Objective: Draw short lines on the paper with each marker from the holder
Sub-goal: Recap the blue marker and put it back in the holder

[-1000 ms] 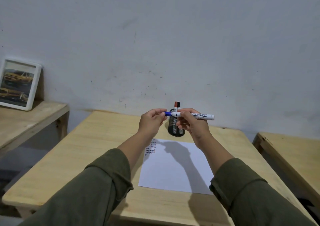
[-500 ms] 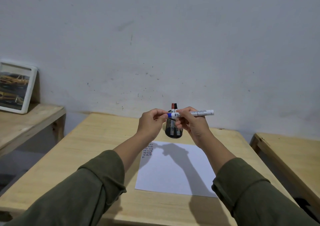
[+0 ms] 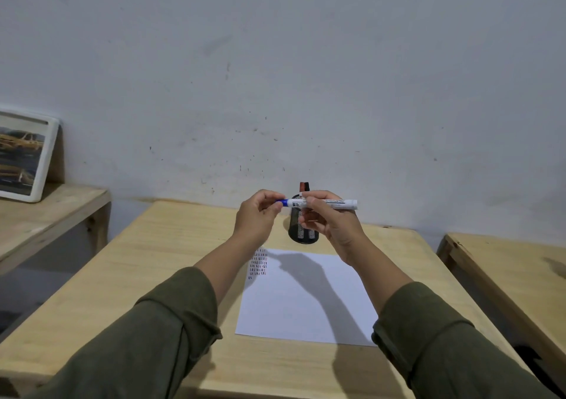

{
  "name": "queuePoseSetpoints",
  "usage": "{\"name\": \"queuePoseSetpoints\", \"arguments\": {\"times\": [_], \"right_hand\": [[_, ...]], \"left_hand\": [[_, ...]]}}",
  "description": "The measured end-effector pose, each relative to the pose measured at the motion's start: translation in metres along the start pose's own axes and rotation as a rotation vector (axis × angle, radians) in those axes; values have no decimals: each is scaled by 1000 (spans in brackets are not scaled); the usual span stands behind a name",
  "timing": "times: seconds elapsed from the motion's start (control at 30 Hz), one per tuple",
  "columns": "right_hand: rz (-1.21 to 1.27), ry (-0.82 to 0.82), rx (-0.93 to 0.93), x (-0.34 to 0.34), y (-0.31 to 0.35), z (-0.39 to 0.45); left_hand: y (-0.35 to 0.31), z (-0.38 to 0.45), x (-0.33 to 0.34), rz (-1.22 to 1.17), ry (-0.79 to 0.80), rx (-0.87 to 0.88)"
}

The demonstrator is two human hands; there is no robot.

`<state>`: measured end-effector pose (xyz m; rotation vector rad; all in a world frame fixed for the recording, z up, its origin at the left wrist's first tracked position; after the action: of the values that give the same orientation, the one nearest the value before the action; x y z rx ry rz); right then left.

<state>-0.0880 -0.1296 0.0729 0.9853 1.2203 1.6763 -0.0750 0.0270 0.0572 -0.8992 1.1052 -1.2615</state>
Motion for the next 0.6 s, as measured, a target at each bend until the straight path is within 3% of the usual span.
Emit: {"name": "queuePoseSetpoints", "arguments": {"times": [0.2,0.6], "right_hand": [[-57,-27,62,-11,1,-3],[-301,40,139,-8,-11,22]], "left_hand": [[-1,15,-29,-74,-68,-19],[-9,34,-1,-83,67,15]]}}
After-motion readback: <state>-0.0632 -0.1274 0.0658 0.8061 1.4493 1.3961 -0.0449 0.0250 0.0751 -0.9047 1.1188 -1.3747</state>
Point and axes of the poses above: each hand's wrist, its own z-axis towards the middle knuckle, its own x-axis out of the palm, y = z × x, the point moved 6 cm from there along z, towards the middle knuckle, and after that the axes turned 11 degrees about y, right-handed, at the moved point
